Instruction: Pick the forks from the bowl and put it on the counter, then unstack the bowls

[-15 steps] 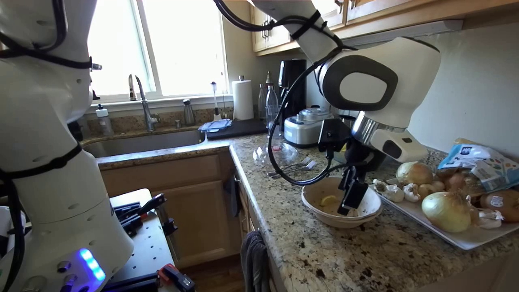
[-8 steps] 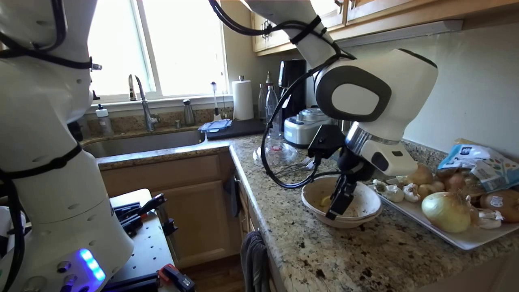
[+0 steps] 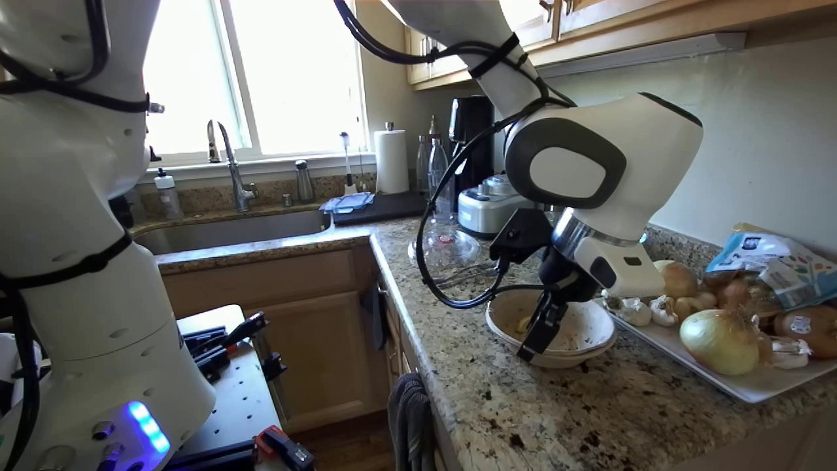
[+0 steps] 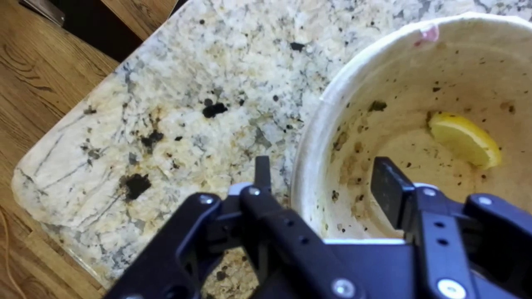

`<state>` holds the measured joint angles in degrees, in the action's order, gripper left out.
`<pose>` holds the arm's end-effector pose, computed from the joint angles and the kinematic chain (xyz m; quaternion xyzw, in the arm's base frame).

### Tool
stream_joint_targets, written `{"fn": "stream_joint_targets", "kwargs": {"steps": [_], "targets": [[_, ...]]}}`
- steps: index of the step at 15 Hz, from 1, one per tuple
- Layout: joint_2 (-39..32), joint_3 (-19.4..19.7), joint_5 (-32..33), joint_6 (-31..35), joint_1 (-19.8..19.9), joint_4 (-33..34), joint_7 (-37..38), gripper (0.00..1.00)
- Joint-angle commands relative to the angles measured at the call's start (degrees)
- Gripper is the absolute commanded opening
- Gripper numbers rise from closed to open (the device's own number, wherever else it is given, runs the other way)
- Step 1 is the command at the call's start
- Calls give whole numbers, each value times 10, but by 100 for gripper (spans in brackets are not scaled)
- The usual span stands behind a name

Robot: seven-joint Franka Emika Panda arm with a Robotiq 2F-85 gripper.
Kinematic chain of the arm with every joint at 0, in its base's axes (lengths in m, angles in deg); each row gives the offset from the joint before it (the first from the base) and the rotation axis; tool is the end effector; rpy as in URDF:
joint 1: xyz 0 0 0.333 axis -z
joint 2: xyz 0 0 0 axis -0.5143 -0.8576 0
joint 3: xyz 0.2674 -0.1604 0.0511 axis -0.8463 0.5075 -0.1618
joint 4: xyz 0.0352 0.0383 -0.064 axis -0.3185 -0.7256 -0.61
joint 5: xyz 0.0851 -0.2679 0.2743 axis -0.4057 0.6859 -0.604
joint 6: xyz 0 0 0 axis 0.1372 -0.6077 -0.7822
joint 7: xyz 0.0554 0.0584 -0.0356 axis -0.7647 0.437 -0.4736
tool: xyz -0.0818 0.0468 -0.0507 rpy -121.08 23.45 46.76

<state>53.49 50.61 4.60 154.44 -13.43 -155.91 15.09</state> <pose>0.4914 -0.2704 0.1862 -0.8459 0.5070 0.1202 0.1137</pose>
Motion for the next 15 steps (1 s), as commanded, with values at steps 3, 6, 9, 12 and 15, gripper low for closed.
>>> {"fn": "stream_joint_targets", "kwargs": {"steps": [3, 6, 9, 12, 15], "targets": [[3, 2, -12, 1, 4, -13, 9, 26], [7, 3, -10, 4, 2, -16, 10, 8], [11, 4, -7, 6, 0, -17, 10, 9], [13, 5, -4, 7, -1, -18, 11, 6], [13, 6, 2, 4, -3, -19, 10, 8]]}}
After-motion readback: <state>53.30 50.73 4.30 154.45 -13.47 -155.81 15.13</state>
